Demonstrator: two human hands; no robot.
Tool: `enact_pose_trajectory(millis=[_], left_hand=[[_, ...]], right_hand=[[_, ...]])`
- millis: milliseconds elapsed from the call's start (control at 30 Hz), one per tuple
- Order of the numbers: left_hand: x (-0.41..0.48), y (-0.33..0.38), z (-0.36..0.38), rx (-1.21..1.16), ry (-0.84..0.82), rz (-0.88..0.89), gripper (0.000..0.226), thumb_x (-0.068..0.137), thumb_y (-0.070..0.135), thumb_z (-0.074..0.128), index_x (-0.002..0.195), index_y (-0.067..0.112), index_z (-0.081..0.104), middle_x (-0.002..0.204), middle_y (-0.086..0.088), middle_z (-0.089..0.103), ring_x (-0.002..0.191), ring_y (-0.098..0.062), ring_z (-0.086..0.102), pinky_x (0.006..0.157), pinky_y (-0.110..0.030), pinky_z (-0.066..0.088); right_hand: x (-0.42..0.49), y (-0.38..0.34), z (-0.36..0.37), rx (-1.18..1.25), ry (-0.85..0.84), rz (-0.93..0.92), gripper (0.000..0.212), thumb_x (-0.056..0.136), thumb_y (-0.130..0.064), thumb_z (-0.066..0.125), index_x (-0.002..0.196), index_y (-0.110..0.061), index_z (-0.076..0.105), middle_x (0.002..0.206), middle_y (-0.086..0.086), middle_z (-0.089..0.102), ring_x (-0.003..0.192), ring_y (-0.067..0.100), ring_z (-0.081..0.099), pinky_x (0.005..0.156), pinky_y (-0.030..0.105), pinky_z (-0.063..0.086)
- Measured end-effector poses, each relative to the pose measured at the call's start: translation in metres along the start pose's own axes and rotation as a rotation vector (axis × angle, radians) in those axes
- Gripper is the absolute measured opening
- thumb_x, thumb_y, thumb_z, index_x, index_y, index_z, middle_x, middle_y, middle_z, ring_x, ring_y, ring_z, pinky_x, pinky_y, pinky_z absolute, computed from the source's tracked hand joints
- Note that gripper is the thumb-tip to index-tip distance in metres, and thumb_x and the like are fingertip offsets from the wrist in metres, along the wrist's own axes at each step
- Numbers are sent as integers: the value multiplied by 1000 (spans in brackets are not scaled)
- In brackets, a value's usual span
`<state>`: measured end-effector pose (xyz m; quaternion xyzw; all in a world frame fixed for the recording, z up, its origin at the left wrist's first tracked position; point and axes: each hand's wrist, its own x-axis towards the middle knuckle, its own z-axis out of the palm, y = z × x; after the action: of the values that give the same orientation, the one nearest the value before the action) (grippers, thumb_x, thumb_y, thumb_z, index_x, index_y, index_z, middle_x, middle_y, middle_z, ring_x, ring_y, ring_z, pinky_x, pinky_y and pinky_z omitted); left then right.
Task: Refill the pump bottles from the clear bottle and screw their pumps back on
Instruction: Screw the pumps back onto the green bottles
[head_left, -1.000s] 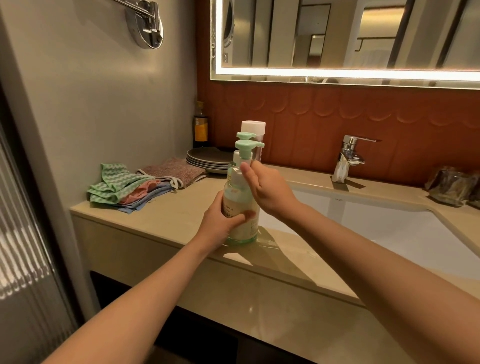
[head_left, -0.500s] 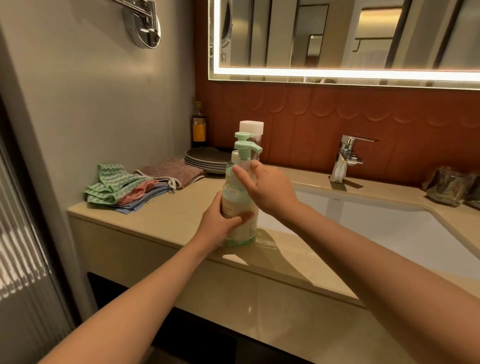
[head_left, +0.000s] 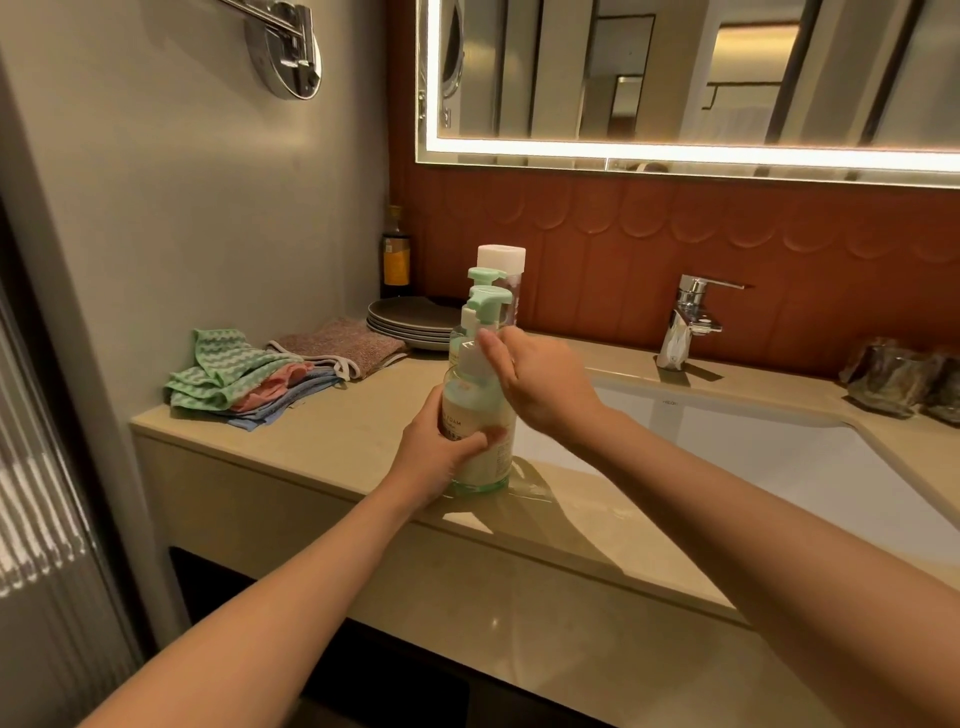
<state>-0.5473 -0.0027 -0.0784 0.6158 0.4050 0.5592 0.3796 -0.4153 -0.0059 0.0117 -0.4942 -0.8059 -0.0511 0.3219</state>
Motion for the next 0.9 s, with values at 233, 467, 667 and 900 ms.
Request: enact_pose_trajectory(millis=[233, 467, 667, 900], left_hand=[[0, 0, 0, -31, -3, -14, 49, 70, 25, 77, 106, 42, 50, 108, 17, 61, 102, 1, 55, 71, -12, 44], [1, -2, 1, 27, 38, -27, 53, 66, 32, 78, 109, 34, 47, 108, 12, 60, 105, -10, 54, 76, -18, 43], [-2, 3, 1, 24, 26, -44, 60, 63, 38, 76, 115, 30, 47, 107, 15, 58, 100, -4, 53, 73, -14, 42], [0, 0, 1, 50, 41, -42, 56, 66, 31, 79, 112, 31, 47, 107, 15, 59, 100, -5, 52, 75, -16, 42]], right_hand=[[8, -5, 1, 384, -165, 10, 39, 98, -39, 35, 124, -12, 44, 122, 11, 56, 110, 27, 54, 91, 45, 46], [1, -5, -2, -137, -61, 71, 59, 92, -59, 17, 84, -13, 52, 87, 5, 62, 93, 24, 59, 111, 51, 20], [12, -14, 0, 291, -128, 160, 61, 91, -60, 29, 126, -12, 44, 123, 9, 59, 113, 27, 55, 98, 46, 42], [1, -11, 4, 249, -101, 143, 54, 95, -53, 24, 115, -10, 49, 116, 11, 61, 110, 30, 54, 101, 52, 38]])
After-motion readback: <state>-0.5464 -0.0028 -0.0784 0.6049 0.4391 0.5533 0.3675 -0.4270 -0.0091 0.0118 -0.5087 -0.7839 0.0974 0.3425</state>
